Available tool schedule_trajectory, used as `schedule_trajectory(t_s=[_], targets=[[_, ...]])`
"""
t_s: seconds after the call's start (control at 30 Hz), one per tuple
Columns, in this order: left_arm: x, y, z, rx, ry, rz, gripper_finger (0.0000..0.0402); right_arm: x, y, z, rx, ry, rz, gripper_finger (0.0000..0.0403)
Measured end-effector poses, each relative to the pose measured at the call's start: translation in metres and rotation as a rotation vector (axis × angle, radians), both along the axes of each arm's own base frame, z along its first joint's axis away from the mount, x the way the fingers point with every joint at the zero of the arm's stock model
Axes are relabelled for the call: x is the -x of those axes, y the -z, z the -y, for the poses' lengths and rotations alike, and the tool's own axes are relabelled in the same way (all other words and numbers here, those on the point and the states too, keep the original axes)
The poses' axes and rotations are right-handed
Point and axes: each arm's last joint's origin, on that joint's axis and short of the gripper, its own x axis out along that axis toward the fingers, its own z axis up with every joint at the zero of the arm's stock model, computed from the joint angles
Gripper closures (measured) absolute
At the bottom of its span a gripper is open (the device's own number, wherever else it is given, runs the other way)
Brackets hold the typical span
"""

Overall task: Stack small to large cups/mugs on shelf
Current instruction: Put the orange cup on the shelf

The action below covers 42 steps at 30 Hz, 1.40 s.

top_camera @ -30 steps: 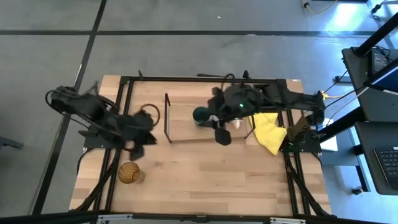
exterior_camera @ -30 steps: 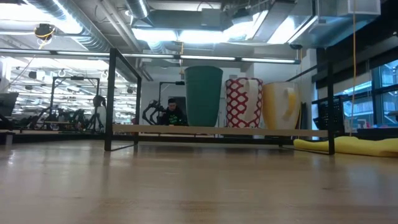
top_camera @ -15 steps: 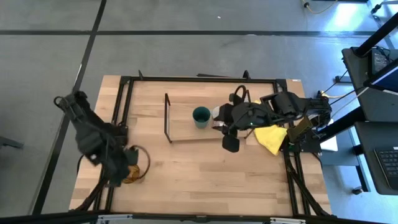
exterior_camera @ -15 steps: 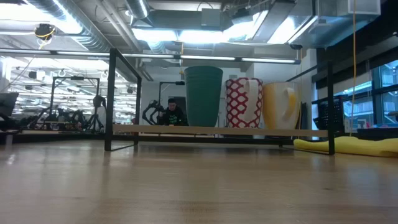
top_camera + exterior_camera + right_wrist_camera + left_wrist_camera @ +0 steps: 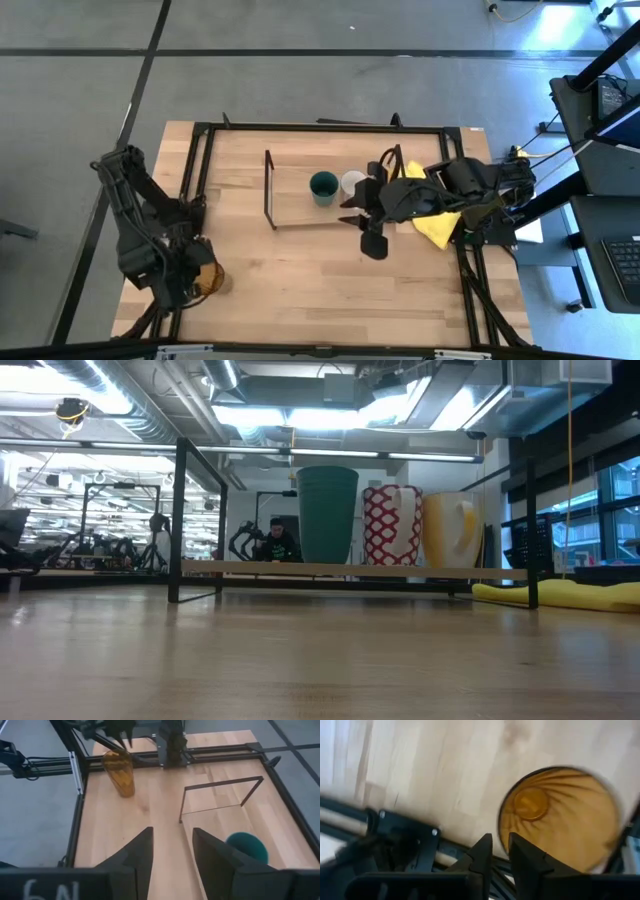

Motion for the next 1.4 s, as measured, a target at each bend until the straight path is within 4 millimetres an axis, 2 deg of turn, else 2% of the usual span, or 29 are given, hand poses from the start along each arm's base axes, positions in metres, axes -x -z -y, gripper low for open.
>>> schedule_trajectory(t_s=[0.1, 0.37, 0.67, 0.97, 1.4], targets=[[0.005, 0.012, 0.0, -0.023, -0.061, -0.028, 0.0326, 0.001, 0.0, -0.004, -0.015, -0.001, 0.0, 0.0264], [0.008, 0.014, 0.001, -0.031, -0.08, -0.006, 0.0297, 0.002, 0.0, -0.006, -0.033, 0.007, 0.001, 0.0264], [0.008, 0.015, 0.001, -0.026, -0.133, 0.002, 0.0297, 0.002, 0.0, -0.006, -0.03, 0.006, 0.0, 0.0264], [0.007, 0.031, 0.002, -0.038, -0.191, 0.024, 0.0298, 0.002, 0.0, -0.006, -0.009, 0.01, 0.003, 0.0264], [0.007, 0.032, 0.0, -0.05, -0.187, 0.048, 0.0298, 0.003, 0.001, -0.005, -0.001, 0.006, -0.007, 0.0264]])
